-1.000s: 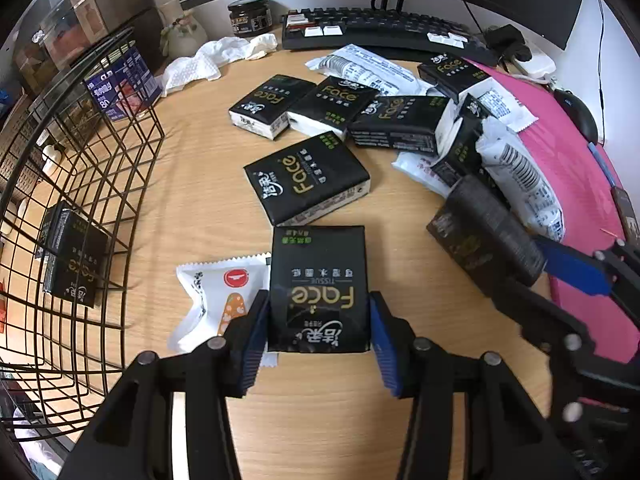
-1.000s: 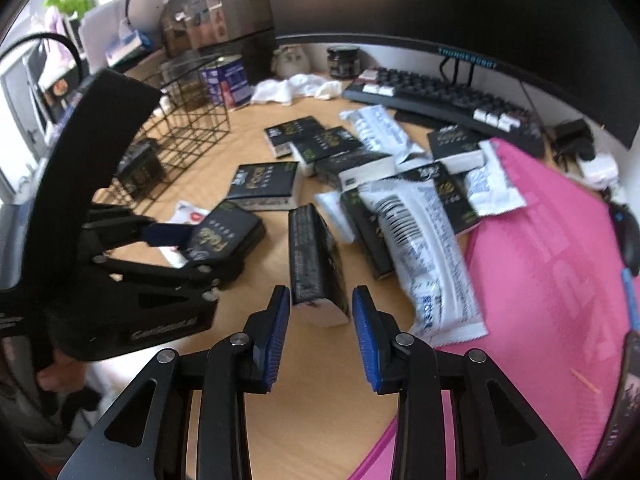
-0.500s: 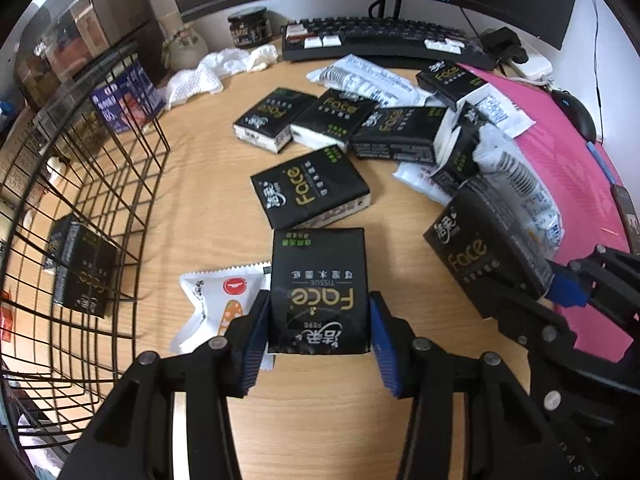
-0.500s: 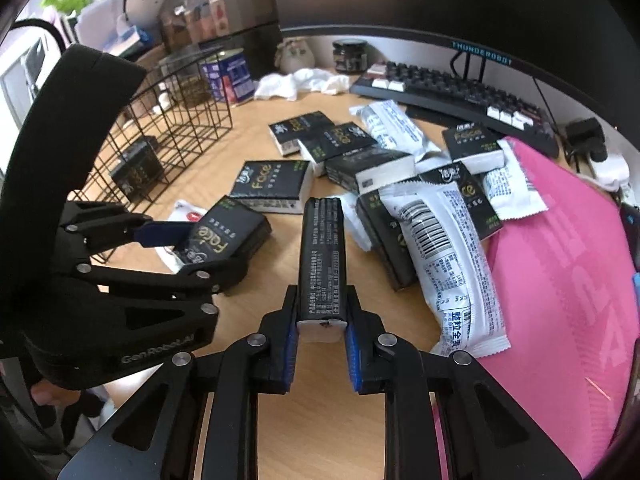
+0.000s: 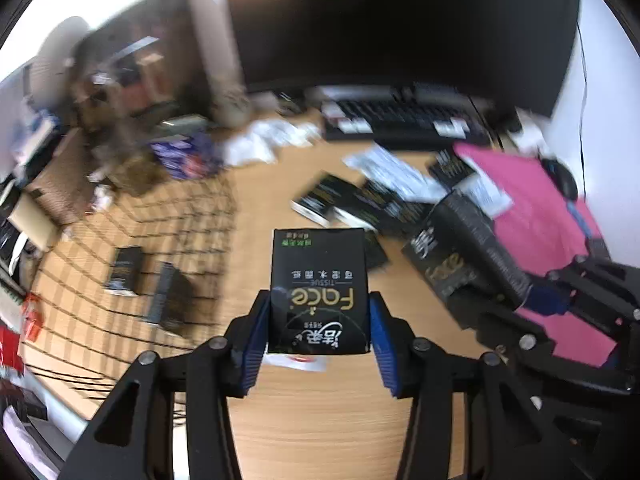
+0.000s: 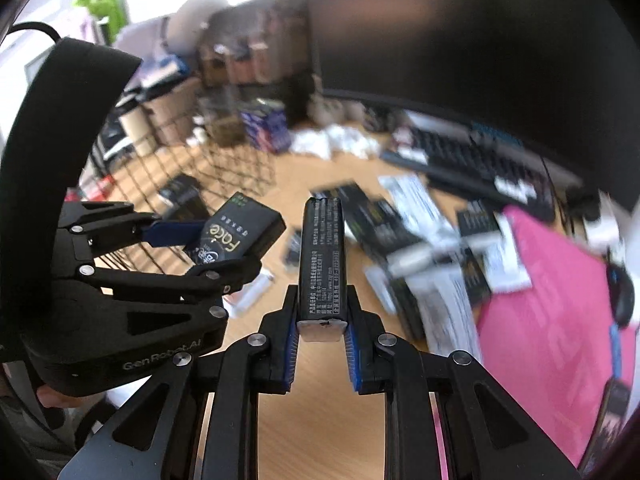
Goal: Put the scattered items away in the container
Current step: 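Carry both items over the wire basket and open both tools to release them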
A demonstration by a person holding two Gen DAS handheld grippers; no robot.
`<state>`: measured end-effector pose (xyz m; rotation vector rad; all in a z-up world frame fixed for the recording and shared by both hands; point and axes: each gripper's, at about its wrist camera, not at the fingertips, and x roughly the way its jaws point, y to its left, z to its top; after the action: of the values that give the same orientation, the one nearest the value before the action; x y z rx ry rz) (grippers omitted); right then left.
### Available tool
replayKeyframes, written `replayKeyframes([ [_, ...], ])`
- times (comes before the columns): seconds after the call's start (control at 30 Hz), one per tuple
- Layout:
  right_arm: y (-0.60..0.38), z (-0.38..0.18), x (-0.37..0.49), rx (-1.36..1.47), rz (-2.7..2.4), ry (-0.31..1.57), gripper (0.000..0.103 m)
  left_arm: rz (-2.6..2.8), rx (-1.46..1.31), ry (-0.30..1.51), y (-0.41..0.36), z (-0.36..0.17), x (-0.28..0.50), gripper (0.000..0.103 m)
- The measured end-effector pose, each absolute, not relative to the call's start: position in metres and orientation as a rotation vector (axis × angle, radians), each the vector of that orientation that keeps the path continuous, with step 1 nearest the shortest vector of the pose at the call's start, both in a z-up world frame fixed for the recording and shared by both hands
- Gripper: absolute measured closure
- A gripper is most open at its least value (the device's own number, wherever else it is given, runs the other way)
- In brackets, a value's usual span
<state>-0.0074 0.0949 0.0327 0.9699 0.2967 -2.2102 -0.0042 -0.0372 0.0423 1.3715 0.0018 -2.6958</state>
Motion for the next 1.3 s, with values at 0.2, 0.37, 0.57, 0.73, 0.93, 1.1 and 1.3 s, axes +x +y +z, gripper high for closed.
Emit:
replayKeyframes([
  [0.2,0.013,0.065,0.001,0.859,-2.085,0.313,0.084,-2.583,1.249,0.139,-0.126,0.069,0.025,0.051],
  [0.37,-0.059,0.064,0.007,0.855,-1.977,0.312,0.084,-2.433,1.226,0.216,-0.199,0.062,0.037,0.051],
  [0.57,-0.104,0.048,0.016,0.872,-1.926,0.327,0.084,-2.405,1.244,0.281,-0.232,0.049,0.038,0.051],
  [0.73,-0.11,0.045,0.014,0.892,-1.926,0.338,0.084,-2.406,1.26,0.308,-0.234,0.046,0.038,0.051],
  [0.93,-0.114,0.045,0.015,0.856,-1.955,0.359,0.081,-2.397,1.218,0.344,-0.241,0.049,0.04,0.037],
  [1.1,-0.11,0.049,0.015,0.847,-1.952,0.347,0.081,-2.421,1.2,0.387,-0.242,0.053,0.042,0.033],
  [1.3,-0.106,0.047,0.015,0.86,-1.941,0.339,0.081,-2.419,1.214,0.371,-0.234,0.052,0.04,0.033],
])
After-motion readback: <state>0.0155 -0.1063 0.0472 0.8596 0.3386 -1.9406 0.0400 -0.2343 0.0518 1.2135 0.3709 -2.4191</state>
